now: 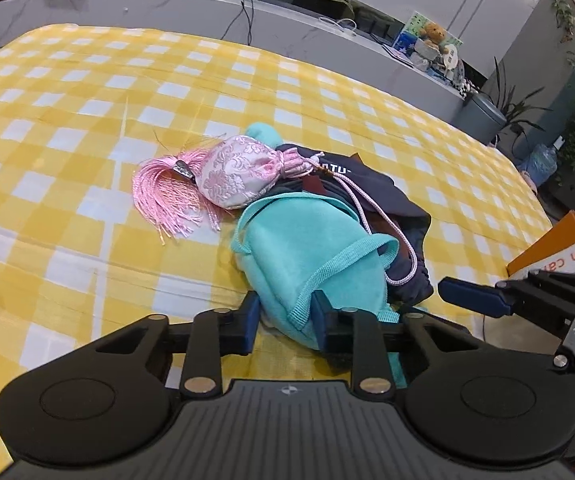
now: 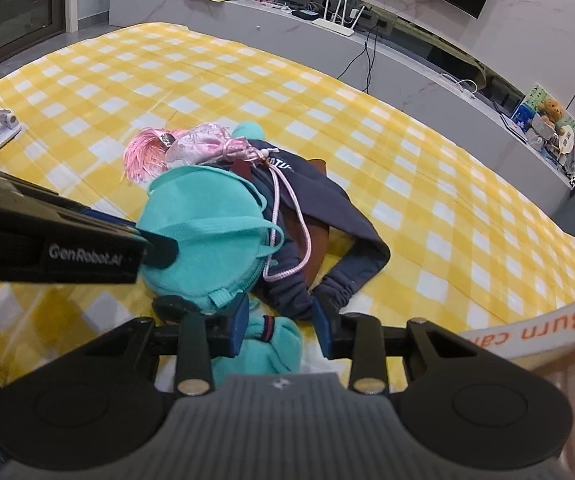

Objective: Organize soft objects
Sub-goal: 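Grasp the teal backpack strap with the left tool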

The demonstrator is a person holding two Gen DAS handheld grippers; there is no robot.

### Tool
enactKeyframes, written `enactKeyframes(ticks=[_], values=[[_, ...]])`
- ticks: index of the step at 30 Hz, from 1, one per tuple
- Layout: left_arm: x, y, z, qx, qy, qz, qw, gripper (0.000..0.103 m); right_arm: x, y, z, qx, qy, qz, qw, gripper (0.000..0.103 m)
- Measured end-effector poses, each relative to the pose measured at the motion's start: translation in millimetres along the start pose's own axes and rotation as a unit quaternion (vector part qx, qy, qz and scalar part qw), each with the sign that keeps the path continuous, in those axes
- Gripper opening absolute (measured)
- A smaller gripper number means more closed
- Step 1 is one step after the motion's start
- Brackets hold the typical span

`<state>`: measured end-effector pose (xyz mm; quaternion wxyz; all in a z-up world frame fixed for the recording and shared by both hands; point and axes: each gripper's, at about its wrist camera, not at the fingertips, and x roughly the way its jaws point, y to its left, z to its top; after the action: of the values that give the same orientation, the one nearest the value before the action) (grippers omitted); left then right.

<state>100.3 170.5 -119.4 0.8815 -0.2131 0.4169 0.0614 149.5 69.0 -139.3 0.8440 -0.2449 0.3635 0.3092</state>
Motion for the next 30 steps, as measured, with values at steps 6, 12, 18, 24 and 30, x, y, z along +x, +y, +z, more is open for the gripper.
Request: enactKeyframes(ticks=[6, 12, 18, 24, 30], values=[[-32, -6, 4, 0.02, -0.021, -0.006, 0.9996, 0.025, -12, -5, -6, 0.011, -0.005, -0.006, 1.0, 0.034], [-51, 1, -4, 0.028, 0.015, -0.02, 0.9993, 0.025, -26, -8, -14, 0.03, -0.009, -0.009, 0.999, 0.035], [-42, 9, -23, 0.011, 0.054, -0.009, 0.9984, 0.026, -29, 1, -21, 0.036, -0.006, 0.007, 0.999, 0.035], [-39, 14, -28, -0.01, 0.047, -0.005, 0.9988, 0.072, -30, 13, -23, 0.031, -0.009, 0.025, 0.999, 0.041], [-29, 18, -29, -0.029, 0.047, -0.006, 0.9984, 0.077, -21, 22, -28, 0.026, 0.001, 0.033, 0.999, 0.041]])
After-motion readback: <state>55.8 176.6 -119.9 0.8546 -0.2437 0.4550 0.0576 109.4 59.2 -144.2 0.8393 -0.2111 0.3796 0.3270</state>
